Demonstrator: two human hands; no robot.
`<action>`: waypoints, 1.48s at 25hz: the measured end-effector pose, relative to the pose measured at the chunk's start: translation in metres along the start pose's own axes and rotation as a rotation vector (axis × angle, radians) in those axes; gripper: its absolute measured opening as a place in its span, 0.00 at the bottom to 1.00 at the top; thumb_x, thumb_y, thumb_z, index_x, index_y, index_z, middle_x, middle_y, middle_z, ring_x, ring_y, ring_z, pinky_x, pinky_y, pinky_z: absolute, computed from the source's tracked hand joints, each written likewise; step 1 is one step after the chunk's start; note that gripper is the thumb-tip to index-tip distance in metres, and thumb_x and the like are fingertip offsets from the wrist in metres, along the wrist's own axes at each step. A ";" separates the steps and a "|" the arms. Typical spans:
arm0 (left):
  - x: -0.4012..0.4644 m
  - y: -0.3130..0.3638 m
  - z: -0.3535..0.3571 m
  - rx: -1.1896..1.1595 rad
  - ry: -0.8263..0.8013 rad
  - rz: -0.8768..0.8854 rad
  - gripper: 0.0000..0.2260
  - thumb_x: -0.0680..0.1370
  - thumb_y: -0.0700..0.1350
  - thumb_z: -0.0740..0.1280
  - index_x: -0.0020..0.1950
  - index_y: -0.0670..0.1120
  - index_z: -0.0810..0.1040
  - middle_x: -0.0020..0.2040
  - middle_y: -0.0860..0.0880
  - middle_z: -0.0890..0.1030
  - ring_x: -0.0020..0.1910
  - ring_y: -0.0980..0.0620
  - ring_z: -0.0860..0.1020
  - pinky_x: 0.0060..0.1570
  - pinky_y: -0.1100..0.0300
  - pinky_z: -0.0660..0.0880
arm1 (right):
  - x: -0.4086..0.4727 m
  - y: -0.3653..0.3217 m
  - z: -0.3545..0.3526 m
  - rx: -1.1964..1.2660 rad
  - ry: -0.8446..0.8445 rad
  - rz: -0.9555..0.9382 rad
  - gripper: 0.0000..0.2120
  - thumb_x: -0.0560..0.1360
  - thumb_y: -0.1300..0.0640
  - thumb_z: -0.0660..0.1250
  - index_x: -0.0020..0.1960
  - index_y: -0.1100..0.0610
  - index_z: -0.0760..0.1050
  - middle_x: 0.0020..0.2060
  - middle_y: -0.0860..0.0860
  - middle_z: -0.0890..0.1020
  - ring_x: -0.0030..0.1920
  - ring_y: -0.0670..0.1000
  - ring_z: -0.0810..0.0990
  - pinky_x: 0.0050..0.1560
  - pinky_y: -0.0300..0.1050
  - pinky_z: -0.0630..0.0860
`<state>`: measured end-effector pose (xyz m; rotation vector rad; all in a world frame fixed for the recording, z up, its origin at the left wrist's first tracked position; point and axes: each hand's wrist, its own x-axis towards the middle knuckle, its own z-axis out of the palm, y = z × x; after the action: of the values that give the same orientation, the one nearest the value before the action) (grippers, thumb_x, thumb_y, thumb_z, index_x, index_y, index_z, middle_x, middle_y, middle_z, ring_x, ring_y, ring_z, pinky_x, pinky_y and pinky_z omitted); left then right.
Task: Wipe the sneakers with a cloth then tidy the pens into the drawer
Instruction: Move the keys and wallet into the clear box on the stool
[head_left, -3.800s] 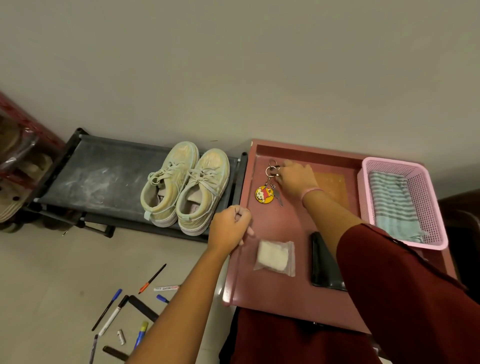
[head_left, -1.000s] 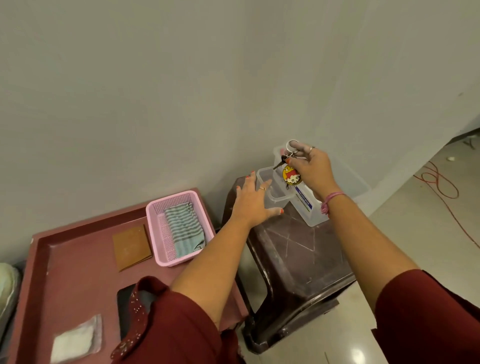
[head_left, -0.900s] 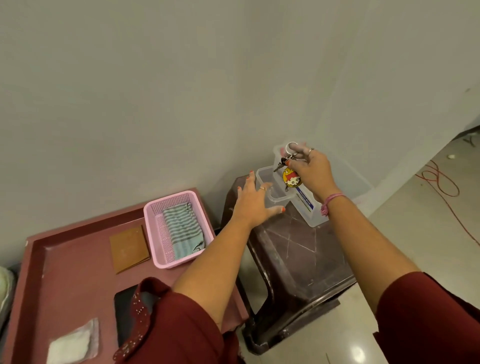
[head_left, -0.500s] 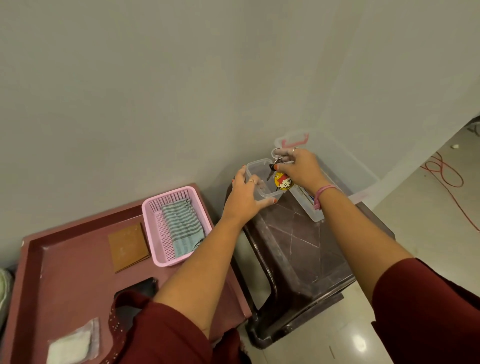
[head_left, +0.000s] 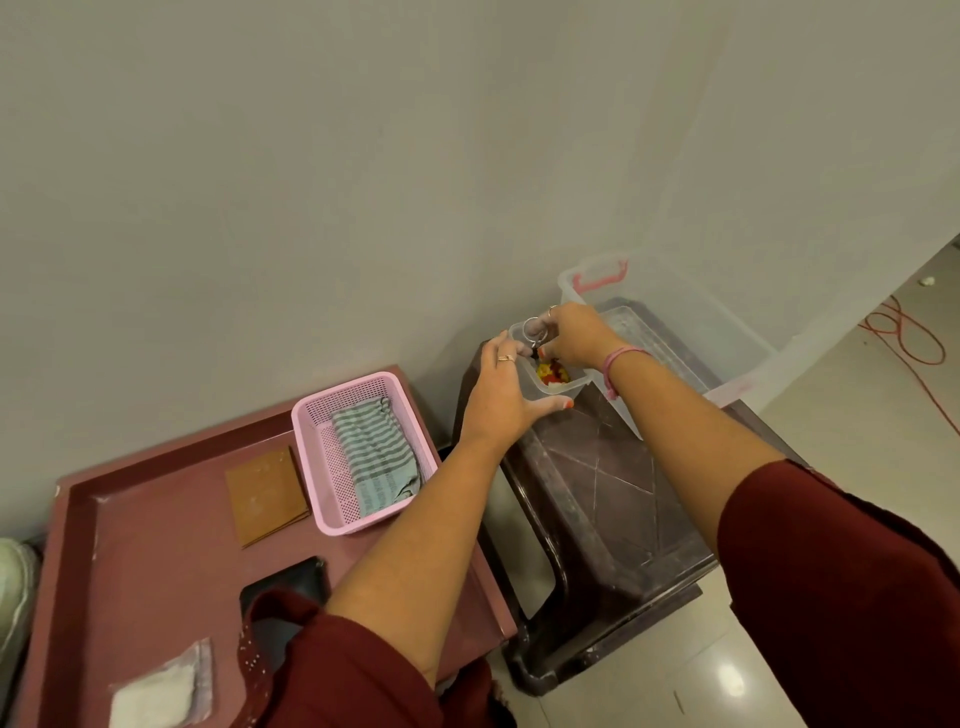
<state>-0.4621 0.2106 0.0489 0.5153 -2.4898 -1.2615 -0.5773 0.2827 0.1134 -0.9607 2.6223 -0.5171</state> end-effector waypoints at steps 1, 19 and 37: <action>0.001 0.001 0.000 0.005 -0.001 -0.008 0.33 0.65 0.54 0.79 0.63 0.48 0.68 0.72 0.49 0.64 0.70 0.51 0.66 0.64 0.59 0.69 | 0.002 -0.001 -0.002 -0.010 -0.014 0.007 0.12 0.73 0.69 0.66 0.56 0.62 0.80 0.54 0.56 0.82 0.55 0.53 0.80 0.64 0.45 0.72; -0.080 -0.008 -0.060 -0.065 0.073 -0.141 0.27 0.76 0.46 0.70 0.72 0.45 0.65 0.71 0.48 0.67 0.69 0.53 0.68 0.64 0.67 0.63 | -0.070 -0.026 -0.012 0.299 0.287 0.053 0.12 0.74 0.70 0.62 0.50 0.60 0.82 0.37 0.53 0.82 0.33 0.39 0.78 0.37 0.24 0.72; -0.267 -0.088 -0.247 -0.135 0.489 -0.414 0.15 0.78 0.39 0.65 0.65 0.42 0.73 0.63 0.49 0.76 0.54 0.56 0.75 0.51 0.66 0.69 | -0.160 -0.198 0.130 0.777 0.048 0.034 0.10 0.74 0.64 0.64 0.53 0.57 0.79 0.45 0.53 0.83 0.38 0.49 0.83 0.37 0.40 0.78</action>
<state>-0.1047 0.1058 0.0893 1.1878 -1.9345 -1.2407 -0.2987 0.2189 0.1069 -0.6364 2.1413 -1.4114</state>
